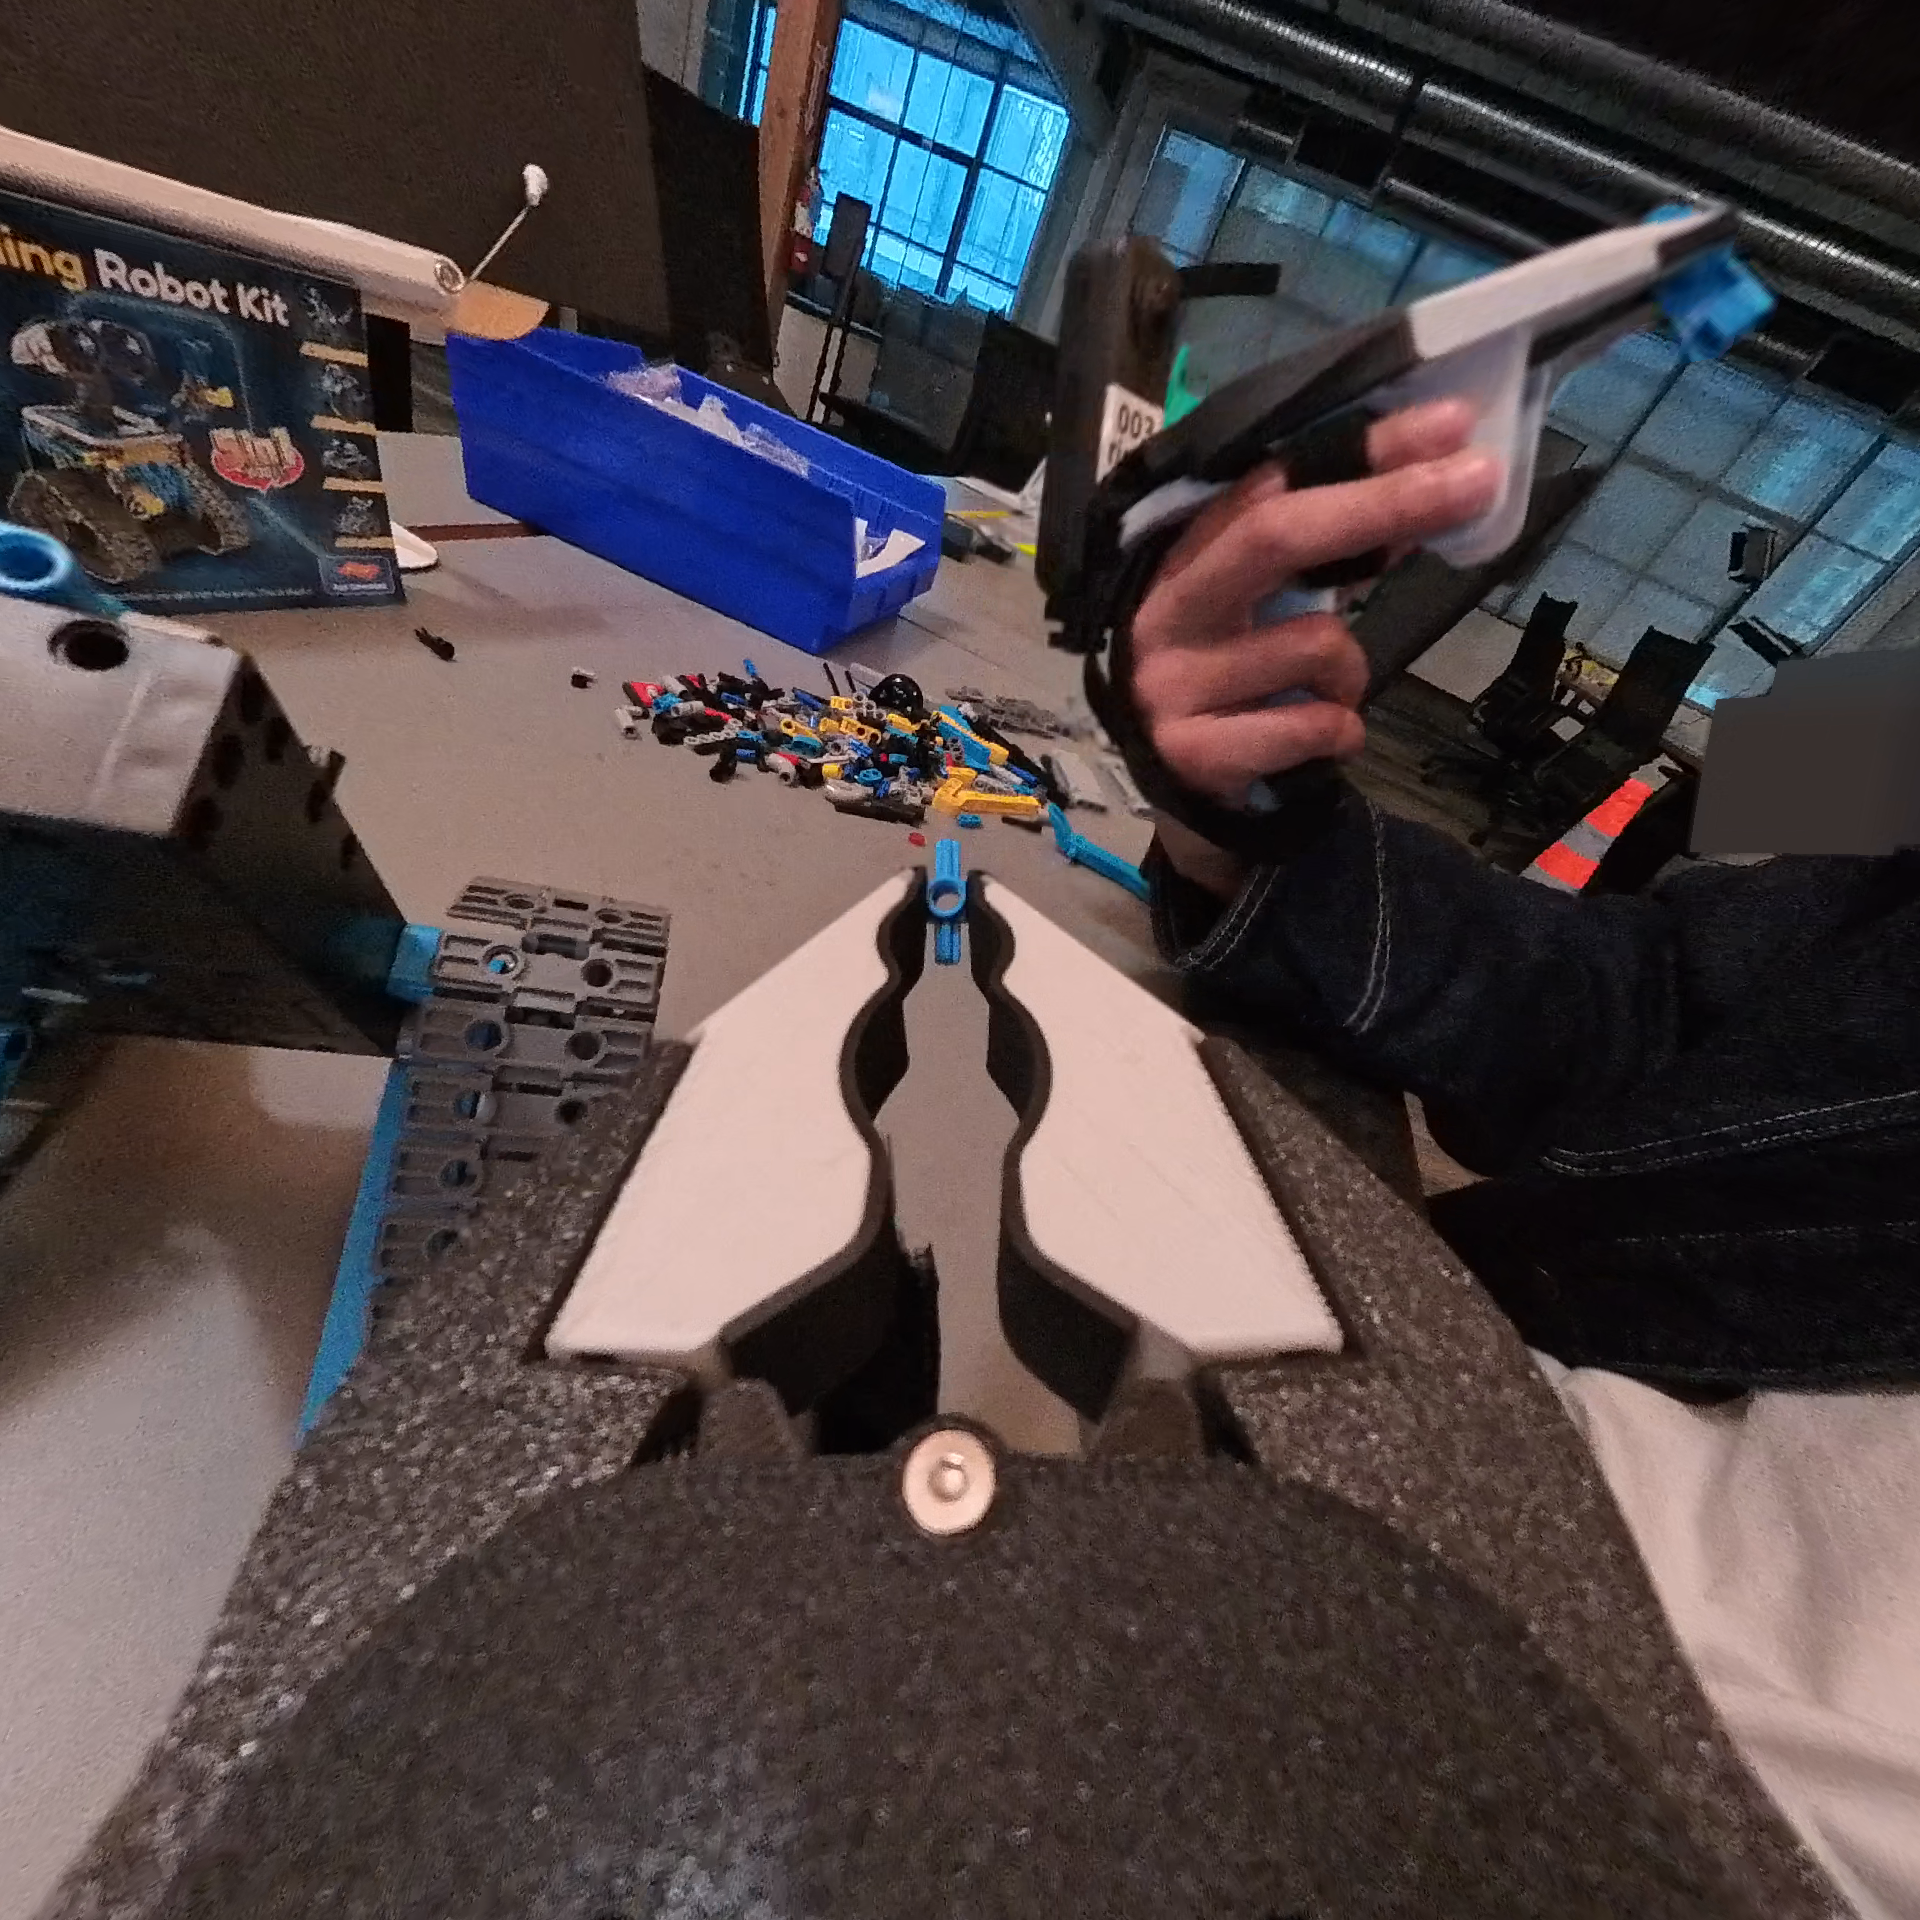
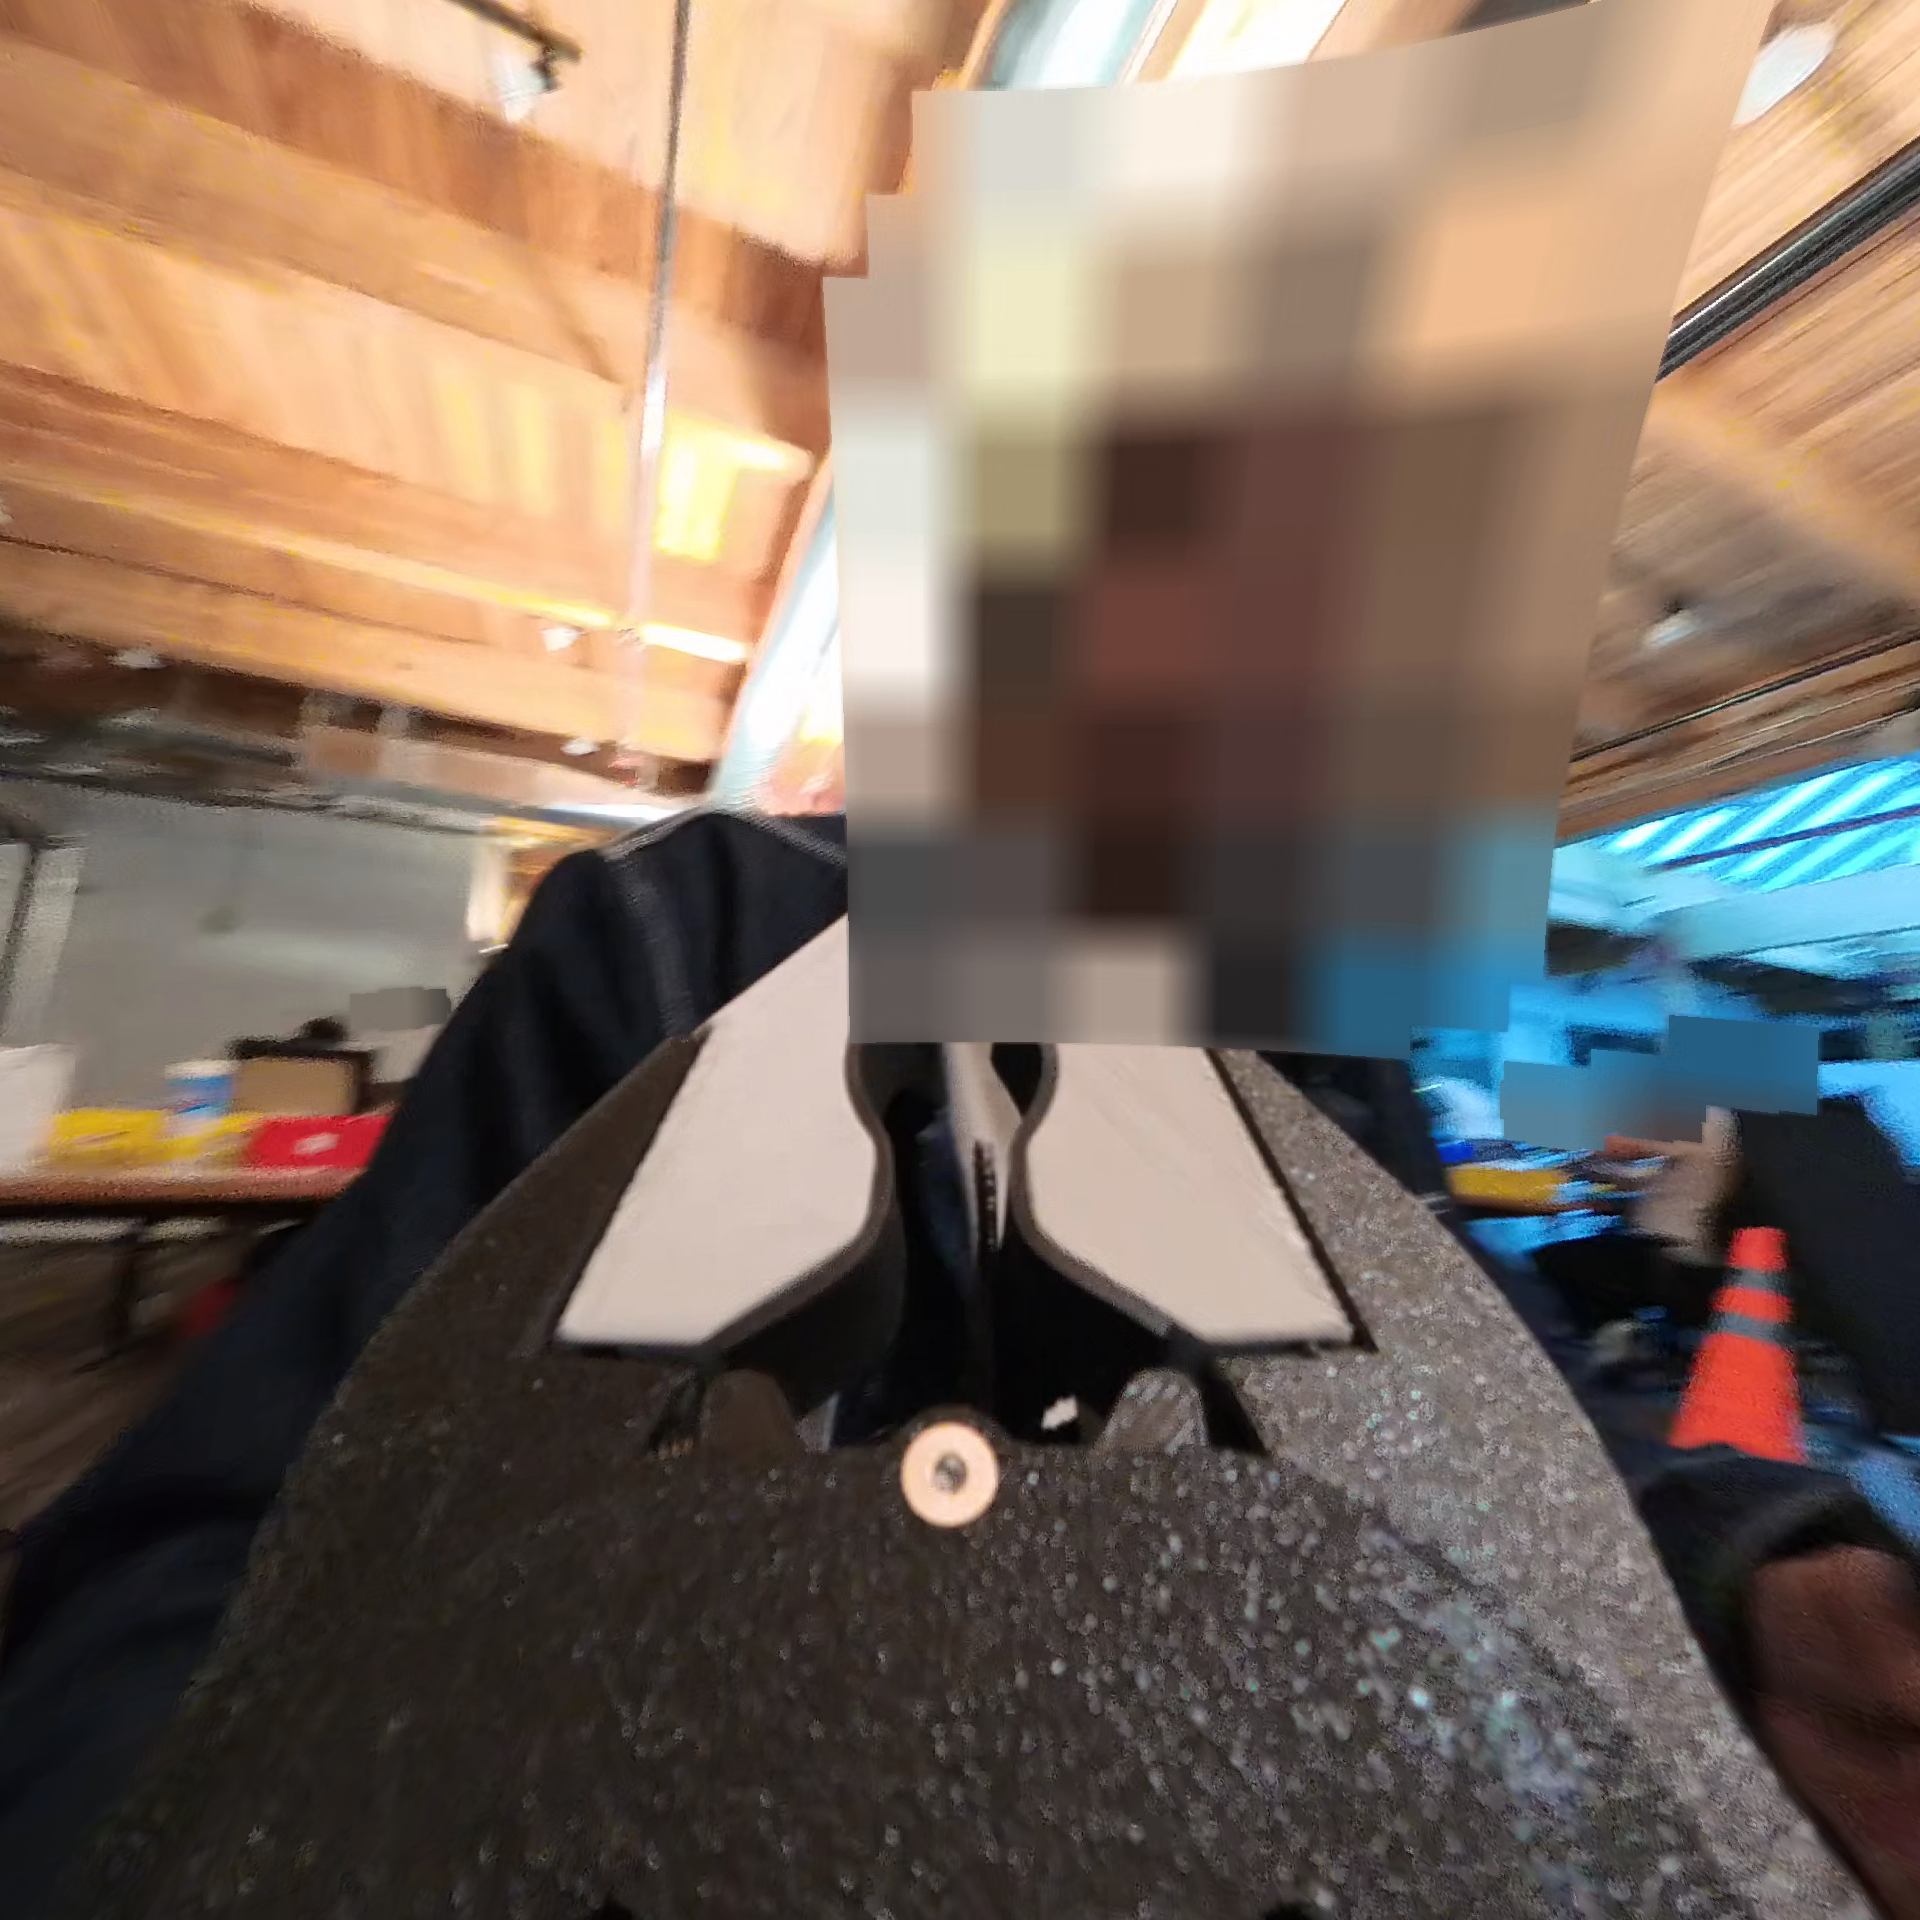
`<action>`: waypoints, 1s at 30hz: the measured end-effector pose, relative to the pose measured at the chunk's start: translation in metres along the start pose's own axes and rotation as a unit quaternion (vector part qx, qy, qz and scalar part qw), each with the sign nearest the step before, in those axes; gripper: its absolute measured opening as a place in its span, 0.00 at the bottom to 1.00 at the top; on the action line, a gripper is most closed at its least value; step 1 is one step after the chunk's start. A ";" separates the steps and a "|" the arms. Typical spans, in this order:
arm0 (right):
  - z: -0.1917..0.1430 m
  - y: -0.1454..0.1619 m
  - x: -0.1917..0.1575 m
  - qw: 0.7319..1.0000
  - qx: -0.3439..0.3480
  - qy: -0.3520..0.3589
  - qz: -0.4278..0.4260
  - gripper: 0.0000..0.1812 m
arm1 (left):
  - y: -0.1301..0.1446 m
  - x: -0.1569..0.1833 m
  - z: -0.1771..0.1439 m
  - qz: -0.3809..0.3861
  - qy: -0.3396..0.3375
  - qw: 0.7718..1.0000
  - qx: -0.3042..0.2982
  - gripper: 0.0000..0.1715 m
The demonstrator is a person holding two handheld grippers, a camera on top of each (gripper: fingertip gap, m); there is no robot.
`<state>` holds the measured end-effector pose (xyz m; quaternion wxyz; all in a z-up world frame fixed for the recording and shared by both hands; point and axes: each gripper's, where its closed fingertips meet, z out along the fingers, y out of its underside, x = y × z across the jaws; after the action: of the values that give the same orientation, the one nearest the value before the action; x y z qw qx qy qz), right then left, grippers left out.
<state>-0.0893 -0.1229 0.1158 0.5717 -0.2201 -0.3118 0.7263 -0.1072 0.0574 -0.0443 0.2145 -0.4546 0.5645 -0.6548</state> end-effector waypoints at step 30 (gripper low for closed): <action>-0.294 -0.091 -0.081 0.139 -0.245 0.957 -0.062 0.27 | 0.029 -0.005 0.012 0.093 -0.050 0.991 -0.085 0.04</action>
<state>0.1924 -0.1286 -0.0317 0.3694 -0.8467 0.3122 -0.2219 -0.1014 0.0472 -0.0742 0.2629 -0.4487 0.6467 -0.5579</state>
